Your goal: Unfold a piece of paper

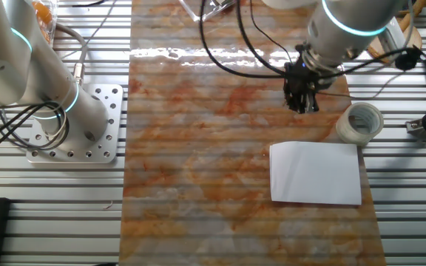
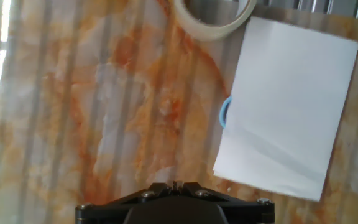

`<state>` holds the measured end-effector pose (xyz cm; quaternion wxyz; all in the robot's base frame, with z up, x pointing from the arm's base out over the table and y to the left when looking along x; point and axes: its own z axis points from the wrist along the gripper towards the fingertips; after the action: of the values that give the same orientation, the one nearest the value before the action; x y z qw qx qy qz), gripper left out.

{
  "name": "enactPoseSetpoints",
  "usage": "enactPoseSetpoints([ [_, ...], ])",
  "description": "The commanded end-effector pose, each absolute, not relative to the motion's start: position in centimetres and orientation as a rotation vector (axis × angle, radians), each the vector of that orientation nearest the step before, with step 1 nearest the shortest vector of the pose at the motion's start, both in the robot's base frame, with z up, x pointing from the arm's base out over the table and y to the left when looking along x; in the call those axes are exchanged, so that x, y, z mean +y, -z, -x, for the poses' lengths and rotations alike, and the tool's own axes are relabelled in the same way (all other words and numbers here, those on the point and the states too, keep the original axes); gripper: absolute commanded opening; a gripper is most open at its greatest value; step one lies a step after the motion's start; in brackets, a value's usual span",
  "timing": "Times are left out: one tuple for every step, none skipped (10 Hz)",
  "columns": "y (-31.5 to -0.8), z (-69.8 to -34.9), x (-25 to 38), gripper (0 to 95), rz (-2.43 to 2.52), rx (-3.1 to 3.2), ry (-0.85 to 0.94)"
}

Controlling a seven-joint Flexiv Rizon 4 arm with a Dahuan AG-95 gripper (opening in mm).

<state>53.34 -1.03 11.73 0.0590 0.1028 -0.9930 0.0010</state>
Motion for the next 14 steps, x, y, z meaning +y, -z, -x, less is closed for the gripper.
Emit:
enactPoseSetpoints([
  [-10.4, -54.0, -1.4, 0.0, -0.365, -3.023, -0.002],
  [-9.9, -54.3, -1.5, 0.0, -0.380, -3.025, -0.007],
  [-9.2, -54.7, -1.6, 0.0, -0.400, -3.038, -0.014],
  [-8.9, -55.0, -1.6, 0.0, -0.407, -3.045, -0.019],
  [-8.2, -55.9, -1.5, 0.0, -0.414, -3.059, -0.025],
  [-7.9, -56.7, -1.3, 0.0, -0.408, -3.056, -0.038],
  [-7.6, -57.1, -1.2, 0.0, -0.408, -3.054, -0.065],
  [-7.1, -57.5, -1.2, 0.0, -0.396, -3.057, -0.069],
  [-6.5, -57.8, -1.2, 0.0, -0.378, -3.060, -0.074],
  [-5.5, -57.9, -1.3, 0.0, -0.357, -3.077, -0.075],
  [-5.0, -57.9, -1.4, 0.0, -0.342, -3.095, -0.077],
  [-4.8, -57.9, -1.4, 0.0, -0.327, -3.106, -0.077],
  [-4.4, -58.1, -1.4, 0.0, -0.306, -3.107, -0.083],
  [-4.2, -58.1, -1.4, 0.0, -0.298, -3.110, -0.087],
])
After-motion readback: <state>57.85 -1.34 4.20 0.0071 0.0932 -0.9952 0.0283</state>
